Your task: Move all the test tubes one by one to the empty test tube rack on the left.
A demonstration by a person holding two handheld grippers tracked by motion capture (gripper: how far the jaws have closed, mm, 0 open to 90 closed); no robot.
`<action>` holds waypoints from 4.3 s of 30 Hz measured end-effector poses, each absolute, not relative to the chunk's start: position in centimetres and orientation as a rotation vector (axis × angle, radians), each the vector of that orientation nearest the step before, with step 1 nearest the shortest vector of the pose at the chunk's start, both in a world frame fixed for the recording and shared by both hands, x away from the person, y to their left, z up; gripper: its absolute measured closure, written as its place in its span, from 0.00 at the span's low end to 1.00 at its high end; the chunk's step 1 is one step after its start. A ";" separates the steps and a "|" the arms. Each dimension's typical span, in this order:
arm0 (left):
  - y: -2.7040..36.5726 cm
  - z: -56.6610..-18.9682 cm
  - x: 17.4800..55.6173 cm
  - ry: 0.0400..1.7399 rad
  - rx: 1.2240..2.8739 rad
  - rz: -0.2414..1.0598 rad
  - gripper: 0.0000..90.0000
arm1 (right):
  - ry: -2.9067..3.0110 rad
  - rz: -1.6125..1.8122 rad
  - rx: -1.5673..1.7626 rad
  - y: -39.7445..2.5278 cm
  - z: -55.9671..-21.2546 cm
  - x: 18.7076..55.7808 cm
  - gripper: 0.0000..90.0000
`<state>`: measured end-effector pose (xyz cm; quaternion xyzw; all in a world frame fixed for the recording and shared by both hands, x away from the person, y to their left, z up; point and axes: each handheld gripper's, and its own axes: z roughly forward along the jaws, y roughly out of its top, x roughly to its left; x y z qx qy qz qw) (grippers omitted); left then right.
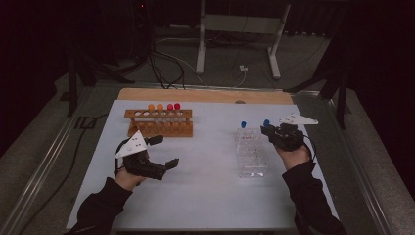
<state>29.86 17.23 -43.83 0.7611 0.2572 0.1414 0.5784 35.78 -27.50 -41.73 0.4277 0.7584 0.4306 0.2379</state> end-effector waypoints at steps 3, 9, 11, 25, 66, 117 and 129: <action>17.1 -43.7 29.8 0.594 1.781 0.327 0.02 | 2.074 1.198 1.137 -27.3 -41.0 35.2 0.85; 16.8 -43.4 29.6 0.584 1.788 0.324 0.02 | 2.097 1.223 1.059 -26.0 -40.0 34.1 0.85; 16.7 -43.4 29.5 0.579 1.793 0.319 0.02 | 2.112 1.244 1.040 -25.6 -39.8 33.9 0.85; 16.4 -43.3 29.4 0.568 1.799 0.315 0.02 | 2.282 1.298 0.927 -21.7 -41.0 32.6 0.85; 11.2 -44.0 28.0 0.465 1.839 0.167 0.36 | 2.621 1.320 0.578 -12.8 -44.0 28.3 0.85; 18.2 -39.2 31.4 0.616 1.816 0.471 0.86 | 2.455 1.544 0.689 -14.5 -42.8 28.6 0.03; 22.7 -38.0 35.2 0.806 1.738 0.647 0.86 | 2.379 1.615 0.703 -15.0 -42.8 28.6 0.01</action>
